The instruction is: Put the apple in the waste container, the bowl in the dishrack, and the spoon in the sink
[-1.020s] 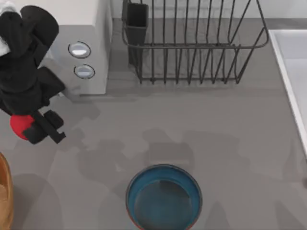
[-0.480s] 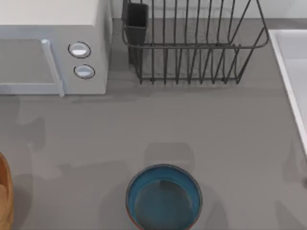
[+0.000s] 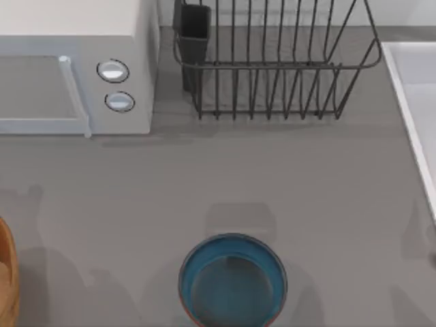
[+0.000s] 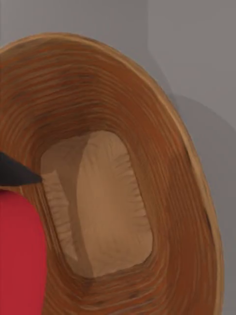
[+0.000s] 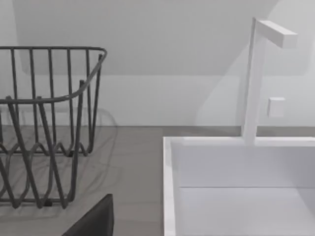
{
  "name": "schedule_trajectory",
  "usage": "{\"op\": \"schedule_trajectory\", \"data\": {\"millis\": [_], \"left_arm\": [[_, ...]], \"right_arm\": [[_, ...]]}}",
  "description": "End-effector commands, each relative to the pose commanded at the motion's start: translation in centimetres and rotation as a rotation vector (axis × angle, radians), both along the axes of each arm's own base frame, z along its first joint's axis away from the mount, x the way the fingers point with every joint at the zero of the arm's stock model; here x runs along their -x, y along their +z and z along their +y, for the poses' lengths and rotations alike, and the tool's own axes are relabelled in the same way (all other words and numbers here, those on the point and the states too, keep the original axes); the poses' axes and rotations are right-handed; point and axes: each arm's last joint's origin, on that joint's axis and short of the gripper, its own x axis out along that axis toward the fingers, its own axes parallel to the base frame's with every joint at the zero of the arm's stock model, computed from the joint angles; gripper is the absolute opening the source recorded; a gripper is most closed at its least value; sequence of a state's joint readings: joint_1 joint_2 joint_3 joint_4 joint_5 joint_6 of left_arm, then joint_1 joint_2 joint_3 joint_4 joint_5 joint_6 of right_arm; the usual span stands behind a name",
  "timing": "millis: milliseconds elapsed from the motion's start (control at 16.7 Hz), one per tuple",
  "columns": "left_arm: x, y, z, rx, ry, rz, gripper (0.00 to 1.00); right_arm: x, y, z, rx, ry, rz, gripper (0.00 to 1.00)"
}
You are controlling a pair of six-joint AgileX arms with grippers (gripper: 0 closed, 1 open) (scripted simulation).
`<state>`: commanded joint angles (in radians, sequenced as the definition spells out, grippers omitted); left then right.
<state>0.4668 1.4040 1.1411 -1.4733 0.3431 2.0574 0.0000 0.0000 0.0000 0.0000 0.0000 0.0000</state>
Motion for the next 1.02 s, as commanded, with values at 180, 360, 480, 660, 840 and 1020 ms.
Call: {"op": "schedule_trajectory", "data": {"millis": [180,360,480,660,840,1020], "left_arm": [[0.1,0.0,0.1,0.004,-0.002,-0.005,0.00],[0.0,0.0,0.0,0.002,-0.007,-0.006,0.00],[-0.1,-0.4,-0.1,0.002,-0.012,-0.005,0.00],[-0.3,-2.5,-0.7,0.003,-0.011,-0.005,0.00],[-0.2,-5.3,-1.4,0.001,-0.004,-0.011,0.00],[-0.1,-6.7,-1.9,0.004,-0.002,-0.005,0.00]], "right_arm": [[0.0,0.0,0.0,0.000,0.000,0.000,1.00],[0.0,0.0,0.0,0.000,0.000,0.000,1.00],[0.0,0.0,0.0,0.000,0.000,0.000,1.00],[0.0,0.0,0.0,0.000,0.000,0.000,1.00],[0.0,0.0,0.0,0.000,0.000,0.000,1.00],[0.0,0.0,0.0,0.000,0.000,0.000,1.00]]}}
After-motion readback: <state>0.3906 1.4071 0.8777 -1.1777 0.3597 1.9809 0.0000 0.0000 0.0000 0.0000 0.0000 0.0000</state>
